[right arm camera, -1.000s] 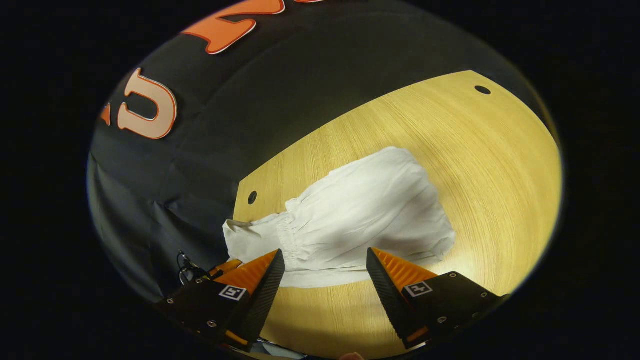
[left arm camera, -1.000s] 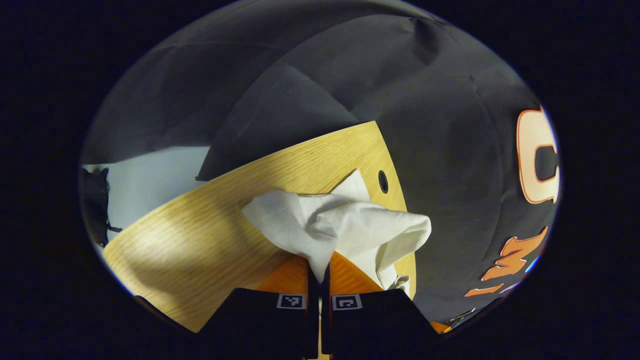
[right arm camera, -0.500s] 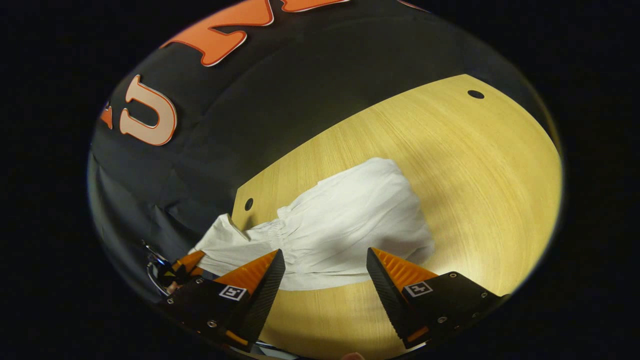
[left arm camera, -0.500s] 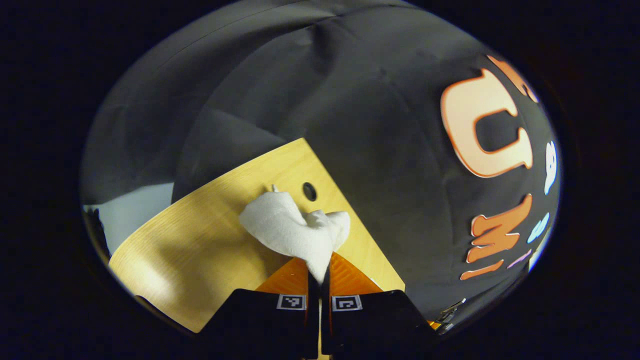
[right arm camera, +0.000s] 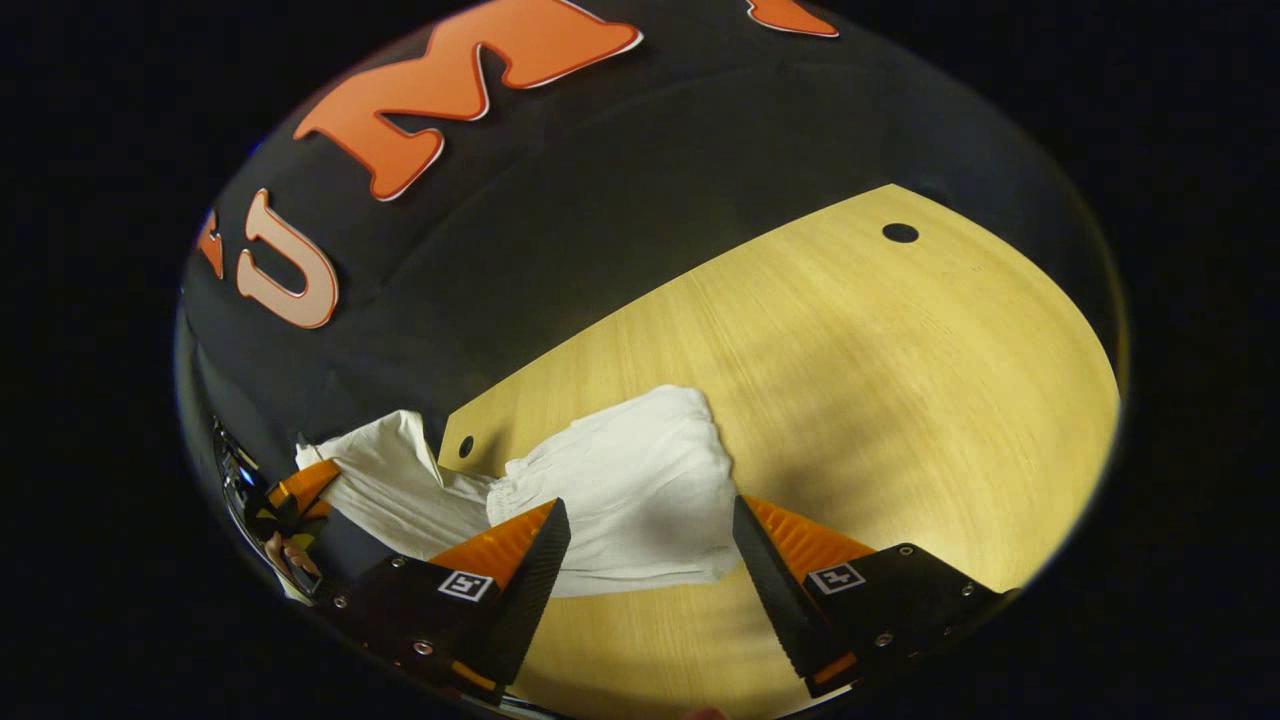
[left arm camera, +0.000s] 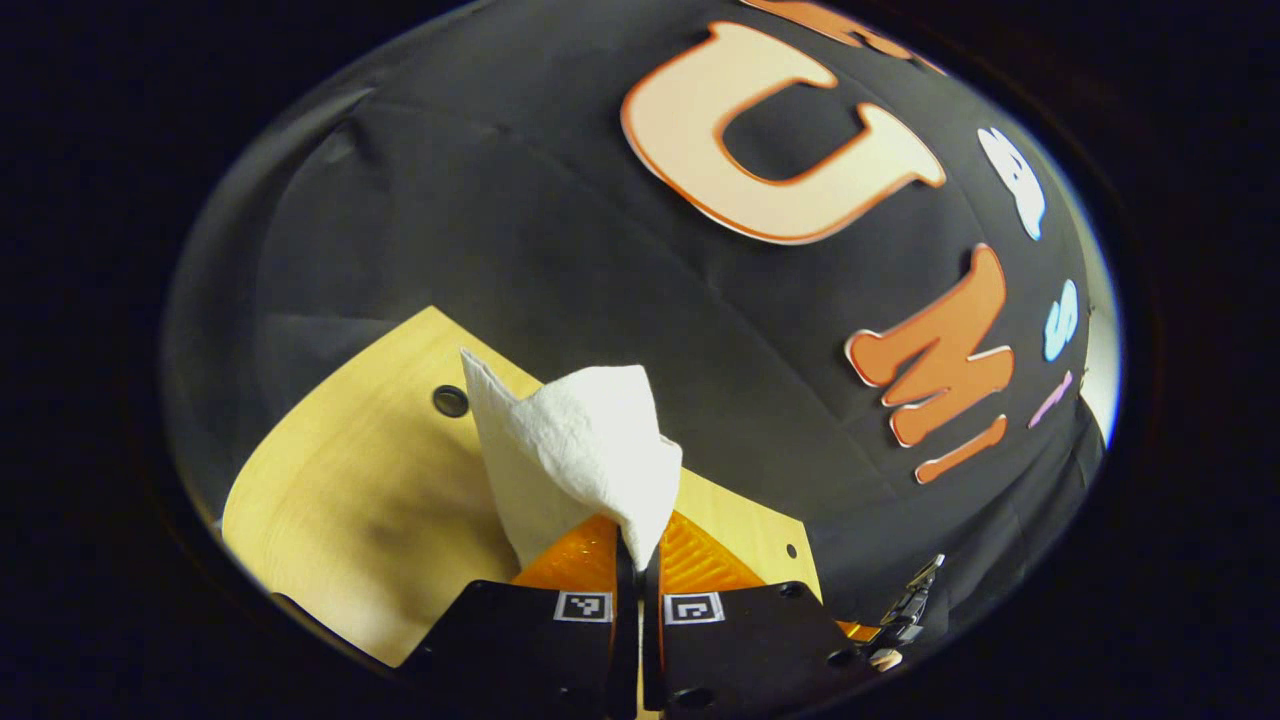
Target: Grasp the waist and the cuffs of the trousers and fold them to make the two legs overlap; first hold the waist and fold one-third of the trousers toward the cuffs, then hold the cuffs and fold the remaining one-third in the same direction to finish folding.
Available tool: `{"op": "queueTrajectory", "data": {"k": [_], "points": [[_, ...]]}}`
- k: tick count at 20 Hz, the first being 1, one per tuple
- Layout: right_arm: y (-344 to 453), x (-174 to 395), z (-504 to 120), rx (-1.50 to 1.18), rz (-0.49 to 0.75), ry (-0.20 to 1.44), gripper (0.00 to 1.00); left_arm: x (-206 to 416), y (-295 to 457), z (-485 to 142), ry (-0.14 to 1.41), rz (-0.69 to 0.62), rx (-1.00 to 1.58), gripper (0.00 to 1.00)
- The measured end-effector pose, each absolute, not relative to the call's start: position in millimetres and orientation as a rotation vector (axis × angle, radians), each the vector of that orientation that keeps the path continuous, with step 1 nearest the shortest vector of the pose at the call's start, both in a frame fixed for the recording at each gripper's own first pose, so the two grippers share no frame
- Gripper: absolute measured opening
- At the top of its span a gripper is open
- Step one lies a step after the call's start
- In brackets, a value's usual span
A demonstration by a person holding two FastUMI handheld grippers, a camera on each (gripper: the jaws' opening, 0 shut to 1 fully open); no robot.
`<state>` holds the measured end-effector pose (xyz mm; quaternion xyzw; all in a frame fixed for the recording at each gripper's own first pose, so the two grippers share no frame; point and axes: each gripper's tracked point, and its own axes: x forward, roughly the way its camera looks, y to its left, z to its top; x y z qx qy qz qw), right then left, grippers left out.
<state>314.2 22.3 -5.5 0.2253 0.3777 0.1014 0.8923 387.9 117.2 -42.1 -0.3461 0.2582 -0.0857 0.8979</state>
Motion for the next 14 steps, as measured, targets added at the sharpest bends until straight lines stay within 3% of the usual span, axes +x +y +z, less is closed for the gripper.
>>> {"op": "queueTrajectory", "data": {"k": [5, 14], "points": [[-41, 307, -16, 0.509, 0.159, 0.778, 0.98, 408, 7, -44, 0.596, -0.262, -0.624, 0.05], [-108, 283, -39, 0.567, 0.068, 0.797, 0.98, 400, -120, -94, 0.754, -0.408, -0.53, 0.05]]}}
